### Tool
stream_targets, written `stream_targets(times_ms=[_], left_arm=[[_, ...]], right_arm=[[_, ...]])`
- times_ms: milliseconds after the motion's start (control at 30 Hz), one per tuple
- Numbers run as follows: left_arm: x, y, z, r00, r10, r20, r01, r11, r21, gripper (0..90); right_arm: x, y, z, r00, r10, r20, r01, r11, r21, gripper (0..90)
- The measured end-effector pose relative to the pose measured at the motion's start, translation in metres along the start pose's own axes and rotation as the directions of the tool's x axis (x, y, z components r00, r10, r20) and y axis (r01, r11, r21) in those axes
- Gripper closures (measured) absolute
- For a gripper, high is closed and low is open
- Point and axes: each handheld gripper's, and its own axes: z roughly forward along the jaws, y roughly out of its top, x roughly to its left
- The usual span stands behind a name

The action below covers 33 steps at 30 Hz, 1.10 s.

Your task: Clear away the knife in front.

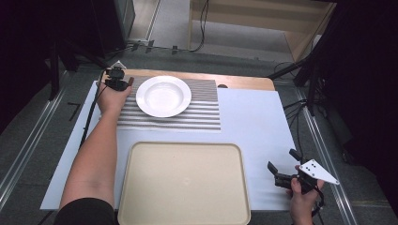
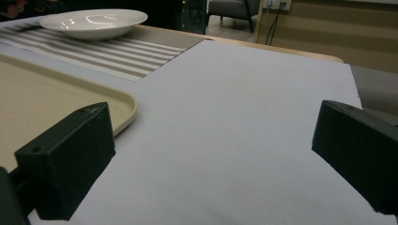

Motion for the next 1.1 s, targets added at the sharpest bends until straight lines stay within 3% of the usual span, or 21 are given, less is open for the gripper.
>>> stream_targets(times_ms=[67,167,433,600,900,1100], left_arm=[[0.001,-0.001,0.0,0.9997,0.022,0.004,-0.022,0.9998,-0.001,75.7],[0.003,-0.001,0.0,0.9997,0.016,0.02,-0.016,0.9999,-0.005,75.8],[0.001,-0.003,-0.002,0.9973,0.074,0.007,-0.074,0.9973,-0.008,77.1],[0.007,-0.005,-0.011,0.9972,0.059,0.047,-0.058,0.9982,-0.014,77.1],[0.002,-0.004,-0.037,0.9939,0.092,0.061,-0.089,0.9949,-0.047,77.1],[0.003,-0.008,-0.049,0.9931,0.075,0.09,-0.068,0.9949,-0.075,77.1]], right_arm=[[0.0,0.0,0.0,1.0,-0.001,-0.001,0.001,1.0,0.0,0.0],[0.0,0.0,0.0,1.0,0.0,0.0,0.0,1.0,0.002,0.0],[0.0,0.0,0.0,1.0,0.002,0.002,-0.002,1.0,0.003,0.0],[0.0,0.0,0.0,1.0,0.001,0.0,-0.001,1.0,0.003,0.0],[0.0,0.0,0.0,1.0,-0.002,-0.002,0.002,1.0,0.002,0.0],[0.001,0.0,0.0,1.0,-0.003,-0.002,0.003,1.0,0.003,0.0]])
